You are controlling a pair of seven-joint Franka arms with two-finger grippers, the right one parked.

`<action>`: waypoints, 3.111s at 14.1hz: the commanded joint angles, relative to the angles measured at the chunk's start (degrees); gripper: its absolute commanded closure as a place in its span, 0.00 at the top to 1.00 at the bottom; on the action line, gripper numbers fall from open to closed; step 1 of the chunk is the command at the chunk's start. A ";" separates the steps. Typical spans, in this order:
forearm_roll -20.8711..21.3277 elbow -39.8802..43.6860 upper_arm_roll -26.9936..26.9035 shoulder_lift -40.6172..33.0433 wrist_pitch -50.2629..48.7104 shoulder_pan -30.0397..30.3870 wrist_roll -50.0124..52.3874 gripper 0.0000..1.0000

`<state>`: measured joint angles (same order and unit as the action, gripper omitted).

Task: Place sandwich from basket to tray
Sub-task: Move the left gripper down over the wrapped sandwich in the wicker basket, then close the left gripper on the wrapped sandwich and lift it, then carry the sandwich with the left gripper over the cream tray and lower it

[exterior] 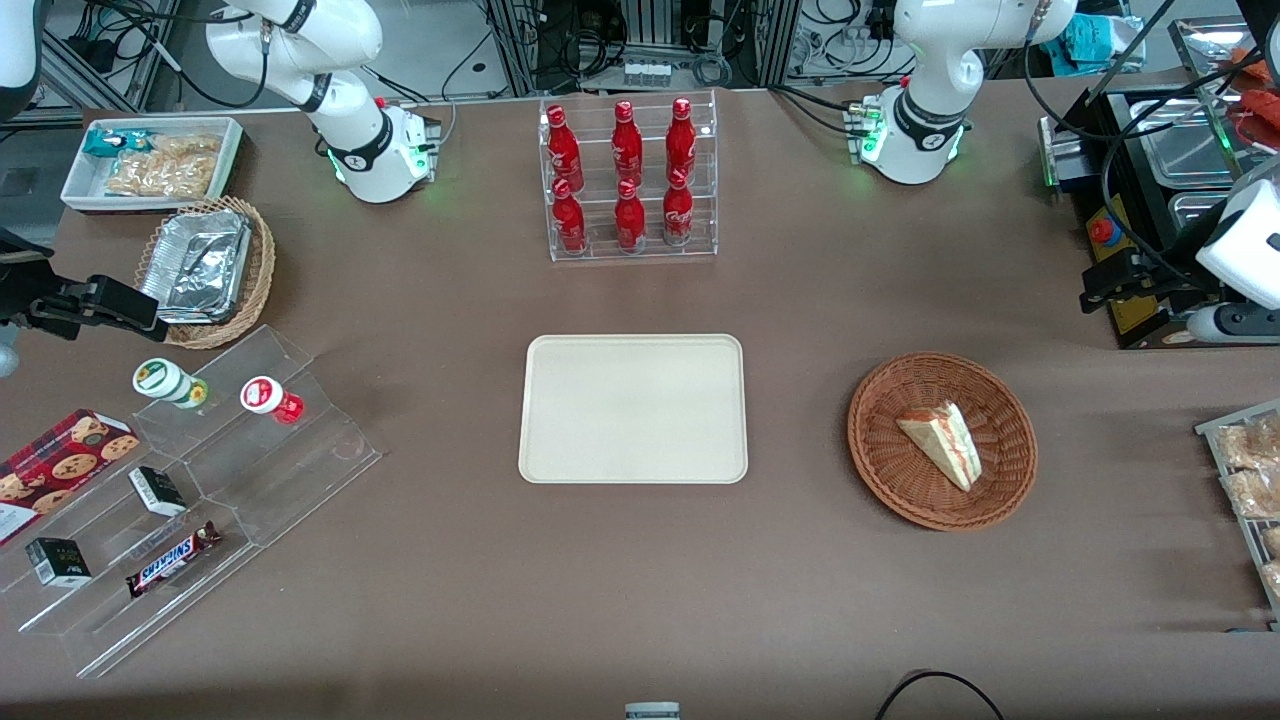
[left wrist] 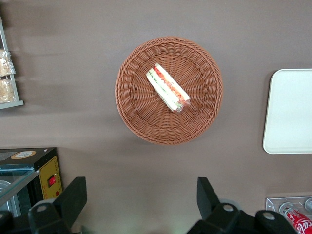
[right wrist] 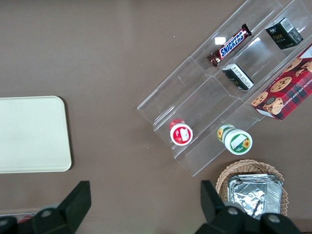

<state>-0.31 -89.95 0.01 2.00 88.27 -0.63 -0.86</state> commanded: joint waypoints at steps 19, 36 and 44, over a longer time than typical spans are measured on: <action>0.22 -15.76 0.07 22.17 32.37 -5.16 41.98 1.00; 0.05 -5.87 0.07 21.11 21.70 -19.73 45.24 0.32; -1.27 14.87 0.16 38.58 21.42 -38.82 48.67 0.36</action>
<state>-0.69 -83.28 1.12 34.01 110.67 -37.00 47.58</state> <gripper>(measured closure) 0.639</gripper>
